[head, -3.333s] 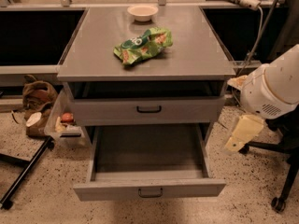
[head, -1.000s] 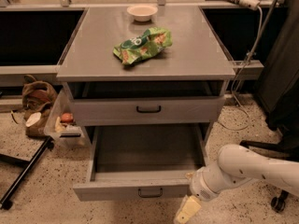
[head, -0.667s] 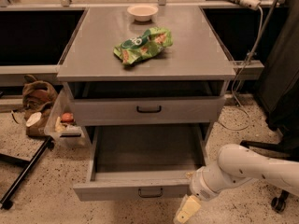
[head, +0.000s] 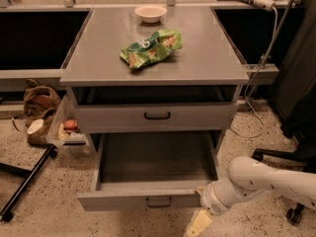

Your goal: Close middle drawer

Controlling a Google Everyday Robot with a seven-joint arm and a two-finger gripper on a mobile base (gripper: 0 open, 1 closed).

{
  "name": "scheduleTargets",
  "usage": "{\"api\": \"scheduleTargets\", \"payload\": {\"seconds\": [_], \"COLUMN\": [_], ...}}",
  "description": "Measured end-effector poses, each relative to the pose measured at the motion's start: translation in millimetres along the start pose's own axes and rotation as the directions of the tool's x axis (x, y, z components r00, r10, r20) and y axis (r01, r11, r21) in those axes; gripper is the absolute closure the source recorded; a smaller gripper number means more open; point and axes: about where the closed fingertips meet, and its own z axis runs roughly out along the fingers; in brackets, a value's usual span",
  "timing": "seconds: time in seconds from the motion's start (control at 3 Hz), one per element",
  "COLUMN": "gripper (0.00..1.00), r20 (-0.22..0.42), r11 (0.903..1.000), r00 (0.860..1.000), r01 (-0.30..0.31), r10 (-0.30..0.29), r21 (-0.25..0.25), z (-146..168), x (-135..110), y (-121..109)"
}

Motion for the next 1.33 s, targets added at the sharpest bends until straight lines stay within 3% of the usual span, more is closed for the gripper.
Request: {"api": "scheduleTargets", "payload": {"seconds": [0.67,1.0,1.33], "gripper": [0.00,0.00,0.00], "r20": [0.006,0.003,-0.014], "r11": [0.9998,0.9983,0.9989], "r00": [1.000,1.000,0.999], "r01": [0.000,-0.031,-0.045], "r10": [0.000,0.031,0.045], "r21": [0.020,0.049,0.016], "z": [-10,-23,-3], "x": [0,12,23], "y": [5,18,15]}}
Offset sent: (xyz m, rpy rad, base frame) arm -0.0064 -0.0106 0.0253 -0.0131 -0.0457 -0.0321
